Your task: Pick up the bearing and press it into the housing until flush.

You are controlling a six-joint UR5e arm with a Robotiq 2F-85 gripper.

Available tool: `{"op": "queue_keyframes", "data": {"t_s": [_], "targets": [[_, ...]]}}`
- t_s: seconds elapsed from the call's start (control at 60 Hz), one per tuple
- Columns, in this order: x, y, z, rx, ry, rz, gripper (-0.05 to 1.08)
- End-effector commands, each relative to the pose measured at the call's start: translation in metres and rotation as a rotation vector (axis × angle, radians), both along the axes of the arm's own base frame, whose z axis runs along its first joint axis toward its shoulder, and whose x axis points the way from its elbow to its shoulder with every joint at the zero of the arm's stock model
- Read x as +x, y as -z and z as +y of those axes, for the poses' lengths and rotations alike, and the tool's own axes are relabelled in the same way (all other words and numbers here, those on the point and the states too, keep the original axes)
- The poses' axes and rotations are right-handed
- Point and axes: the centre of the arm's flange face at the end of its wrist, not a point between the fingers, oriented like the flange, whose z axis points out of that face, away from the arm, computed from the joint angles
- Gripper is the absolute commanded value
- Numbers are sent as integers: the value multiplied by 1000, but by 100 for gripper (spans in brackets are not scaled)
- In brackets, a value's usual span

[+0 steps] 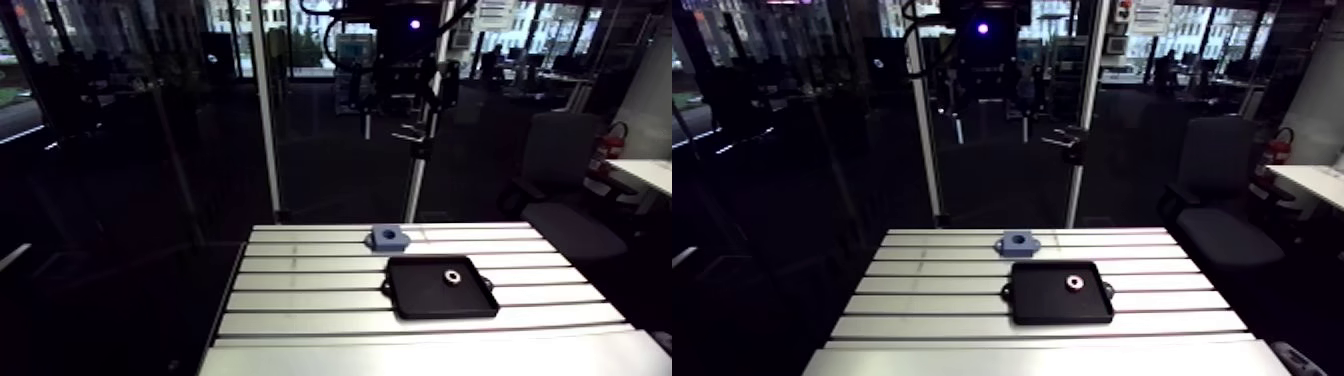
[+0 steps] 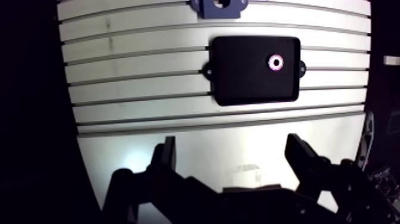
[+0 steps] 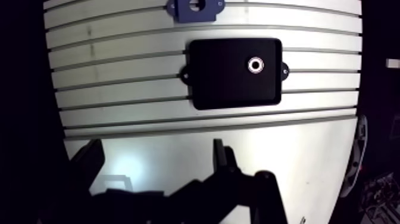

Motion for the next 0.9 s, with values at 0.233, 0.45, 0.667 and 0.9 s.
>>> {"op": "queue_keyframes", "data": {"t_s": [0.233, 0.45, 0.667, 0.9], "targets": [[-13, -9, -33, -14, -72, 2, 1], [-14, -7, -33, -13, -85, 4, 1], [-34, 18, 8, -12, -95, -18, 1], [-52, 46, 75, -7, -66, -1, 1]]}}
